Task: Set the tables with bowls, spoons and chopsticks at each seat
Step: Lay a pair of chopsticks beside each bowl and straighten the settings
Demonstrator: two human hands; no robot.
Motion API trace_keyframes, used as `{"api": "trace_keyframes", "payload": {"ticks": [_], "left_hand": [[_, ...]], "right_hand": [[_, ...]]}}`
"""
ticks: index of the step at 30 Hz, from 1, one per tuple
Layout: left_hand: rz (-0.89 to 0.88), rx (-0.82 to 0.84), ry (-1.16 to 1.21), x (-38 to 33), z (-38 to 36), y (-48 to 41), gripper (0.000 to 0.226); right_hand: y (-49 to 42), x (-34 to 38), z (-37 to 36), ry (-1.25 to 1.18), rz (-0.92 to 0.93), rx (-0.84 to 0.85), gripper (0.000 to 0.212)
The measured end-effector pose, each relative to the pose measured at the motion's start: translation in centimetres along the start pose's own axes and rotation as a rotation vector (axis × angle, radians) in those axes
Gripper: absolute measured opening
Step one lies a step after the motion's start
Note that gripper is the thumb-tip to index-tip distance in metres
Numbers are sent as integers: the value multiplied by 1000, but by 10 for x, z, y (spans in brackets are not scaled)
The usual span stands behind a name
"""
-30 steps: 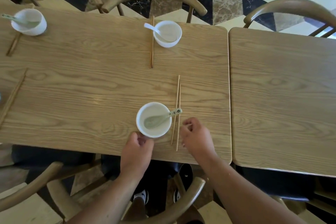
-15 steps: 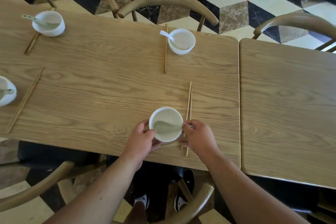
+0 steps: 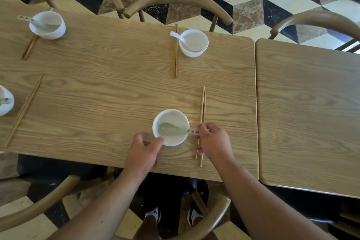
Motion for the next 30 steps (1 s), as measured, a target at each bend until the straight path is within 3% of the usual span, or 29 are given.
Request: {"api": "trace_keyframes", "payload": {"ticks": [2, 5, 8, 11, 16, 30], "left_hand": [[-55, 46, -279, 13, -5, 17, 35], [-157, 179, -514, 26, -35, 36, 26], [-197, 180, -505, 22, -62, 37, 17], [-236, 135, -512, 13, -81, 32, 25], [-265, 100, -571, 5, -102, 26, 33], [-207, 82, -605, 11, -105, 20, 7]], "right_hand": [[0, -13, 16, 48, 22, -106, 16], [2, -30, 23, 236, 48, -105, 8], [5, -36, 19, 385, 79, -73, 19], [1, -39, 14, 438, 81, -54, 24], [-5, -46, 16, 457, 69, -52, 14], [-25, -60, 104, 722, 50, -176, 13]]}}
Point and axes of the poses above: each hand's wrist, its own y-axis away from the middle knuckle, its own z-axis out of the back of the hand, x = y × z, the point moved 5 cm from there along -y, towards the middle knuckle, and after that the axes turned 4 degrees about -z, right-handed, at the moved point
